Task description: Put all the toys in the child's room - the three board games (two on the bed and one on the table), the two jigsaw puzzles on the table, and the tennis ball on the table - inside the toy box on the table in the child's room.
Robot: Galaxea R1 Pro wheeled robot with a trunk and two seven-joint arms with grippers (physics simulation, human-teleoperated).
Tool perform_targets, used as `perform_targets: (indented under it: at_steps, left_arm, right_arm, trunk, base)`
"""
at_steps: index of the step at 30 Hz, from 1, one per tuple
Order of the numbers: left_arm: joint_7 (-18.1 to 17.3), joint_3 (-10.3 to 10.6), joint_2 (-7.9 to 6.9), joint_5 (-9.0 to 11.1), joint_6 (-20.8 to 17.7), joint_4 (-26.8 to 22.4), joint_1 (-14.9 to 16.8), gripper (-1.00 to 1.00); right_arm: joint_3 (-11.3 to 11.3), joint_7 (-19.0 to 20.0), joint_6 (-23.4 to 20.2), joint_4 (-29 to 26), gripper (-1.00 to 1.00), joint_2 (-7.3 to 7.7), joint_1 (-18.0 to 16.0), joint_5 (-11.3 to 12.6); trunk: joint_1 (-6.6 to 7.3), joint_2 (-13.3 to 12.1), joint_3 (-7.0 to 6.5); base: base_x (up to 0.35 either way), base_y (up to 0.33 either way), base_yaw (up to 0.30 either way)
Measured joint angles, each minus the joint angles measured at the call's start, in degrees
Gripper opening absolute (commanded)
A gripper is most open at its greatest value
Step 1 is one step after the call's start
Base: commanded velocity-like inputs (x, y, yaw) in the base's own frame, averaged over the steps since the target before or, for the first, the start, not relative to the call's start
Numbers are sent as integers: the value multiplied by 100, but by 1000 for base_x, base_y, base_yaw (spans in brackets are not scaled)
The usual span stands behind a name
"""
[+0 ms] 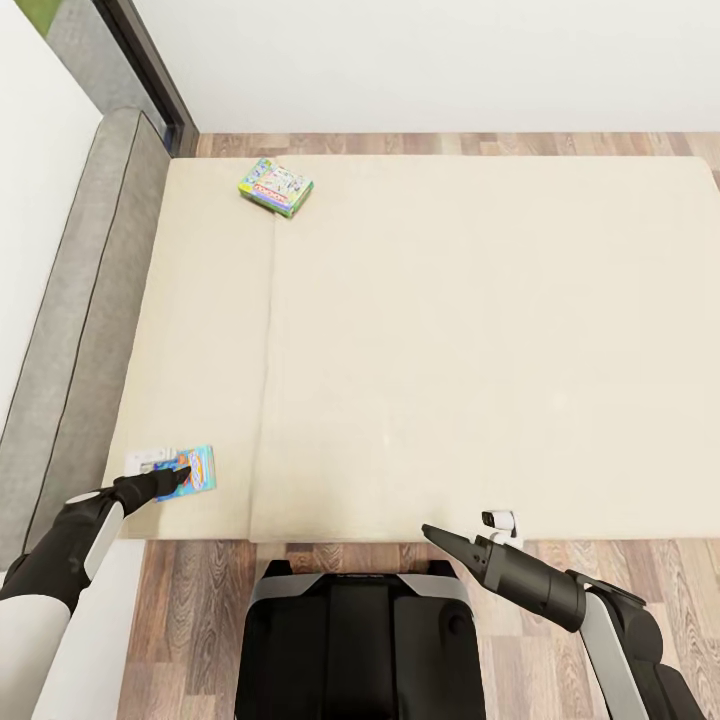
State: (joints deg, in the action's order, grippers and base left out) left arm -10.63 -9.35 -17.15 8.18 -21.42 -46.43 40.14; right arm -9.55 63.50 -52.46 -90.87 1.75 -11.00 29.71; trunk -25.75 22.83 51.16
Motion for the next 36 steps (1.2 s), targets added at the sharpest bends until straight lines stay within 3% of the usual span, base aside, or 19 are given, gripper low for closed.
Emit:
perform_targets:
  at_steps: [7,19,36]
  left_arm:
    - [-15,0,-11,3,0,7,9,100]
    - [-540,-17,-131,-4,-18,40,27,100]
    - [-617,-16,-190,4,-35,52,28,100]
  right_arm:
    - [0,-3,0,0,100,0,-2,0]
    - [13,-11,0,0,100,-6,-3,0]
    - [18,-13,0,0,100,-1,-4,-6]
  trunk:
    - [0,0,1]
    - [0,0,1]
    - [0,0,1]
  base:
    - [0,0,0]
    - [0,0,0]
    - [0,0,0]
